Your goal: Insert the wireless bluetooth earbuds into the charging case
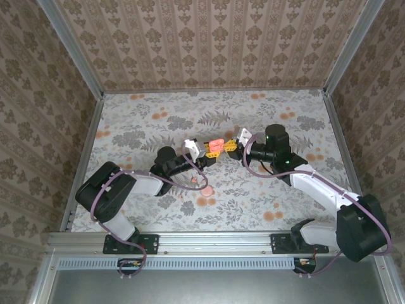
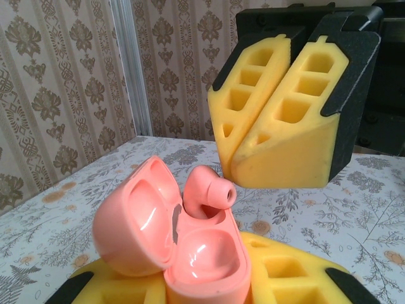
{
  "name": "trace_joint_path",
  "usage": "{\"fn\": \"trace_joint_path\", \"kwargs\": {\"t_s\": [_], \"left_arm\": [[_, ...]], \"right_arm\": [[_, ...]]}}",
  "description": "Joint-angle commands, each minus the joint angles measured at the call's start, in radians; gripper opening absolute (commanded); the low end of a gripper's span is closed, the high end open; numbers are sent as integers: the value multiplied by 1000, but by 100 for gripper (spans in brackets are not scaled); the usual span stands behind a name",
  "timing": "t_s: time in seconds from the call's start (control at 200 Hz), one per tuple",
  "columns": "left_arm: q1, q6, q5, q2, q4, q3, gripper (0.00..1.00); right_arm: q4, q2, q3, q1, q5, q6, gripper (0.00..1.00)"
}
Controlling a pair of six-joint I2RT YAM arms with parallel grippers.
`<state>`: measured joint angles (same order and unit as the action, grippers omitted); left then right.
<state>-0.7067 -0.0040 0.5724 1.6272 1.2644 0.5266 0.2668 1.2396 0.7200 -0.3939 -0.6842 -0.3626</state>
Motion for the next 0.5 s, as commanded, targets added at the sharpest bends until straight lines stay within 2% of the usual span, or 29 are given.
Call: {"fn": "trace_joint_path", "kwargs": {"t_s": [0.0, 0.495], "left_arm": [[-7, 7, 15, -33, 25, 14, 18], [-7, 9, 15, -38, 28, 11, 18]], "right_arm": [[31, 14, 34, -8, -16, 11, 11], [49, 53, 58, -23, -8, 17, 11]]}}
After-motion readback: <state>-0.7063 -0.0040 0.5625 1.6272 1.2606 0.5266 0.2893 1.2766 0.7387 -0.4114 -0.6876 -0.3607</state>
